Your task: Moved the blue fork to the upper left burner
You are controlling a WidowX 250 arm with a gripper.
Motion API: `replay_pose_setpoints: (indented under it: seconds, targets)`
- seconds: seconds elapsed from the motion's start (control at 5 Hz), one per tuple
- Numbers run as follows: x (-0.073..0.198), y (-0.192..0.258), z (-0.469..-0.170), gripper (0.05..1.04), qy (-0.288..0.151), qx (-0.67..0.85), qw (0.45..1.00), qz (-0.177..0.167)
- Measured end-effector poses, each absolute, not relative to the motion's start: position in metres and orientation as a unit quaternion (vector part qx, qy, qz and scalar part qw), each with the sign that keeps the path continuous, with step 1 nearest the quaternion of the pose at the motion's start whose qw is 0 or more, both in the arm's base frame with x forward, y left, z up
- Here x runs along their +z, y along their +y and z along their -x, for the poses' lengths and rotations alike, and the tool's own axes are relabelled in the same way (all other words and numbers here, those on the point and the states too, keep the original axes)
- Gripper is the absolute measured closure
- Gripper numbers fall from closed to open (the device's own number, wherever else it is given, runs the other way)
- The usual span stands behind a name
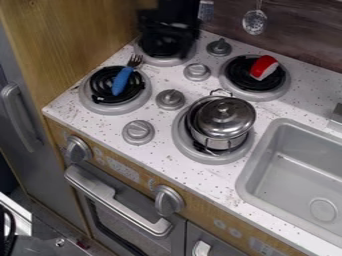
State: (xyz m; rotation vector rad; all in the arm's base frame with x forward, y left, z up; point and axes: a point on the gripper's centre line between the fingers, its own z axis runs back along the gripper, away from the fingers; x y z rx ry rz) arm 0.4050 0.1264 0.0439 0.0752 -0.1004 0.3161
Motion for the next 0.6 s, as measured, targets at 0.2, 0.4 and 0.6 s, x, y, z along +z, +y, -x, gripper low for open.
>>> replay_pose_setpoints:
  seconds: [0.2,0.4,0.6]
  targets:
    - [0.034,0.168,-0.399,0.083,-0.047,0.192,0.980,-0.035]
    - [0.016,0.197,-0.384,0.083,-0.033,0.207,0.977,-0.031]
    - [0.008,0.216,-0.377,0.083,-0.035,0.217,0.975,-0.032]
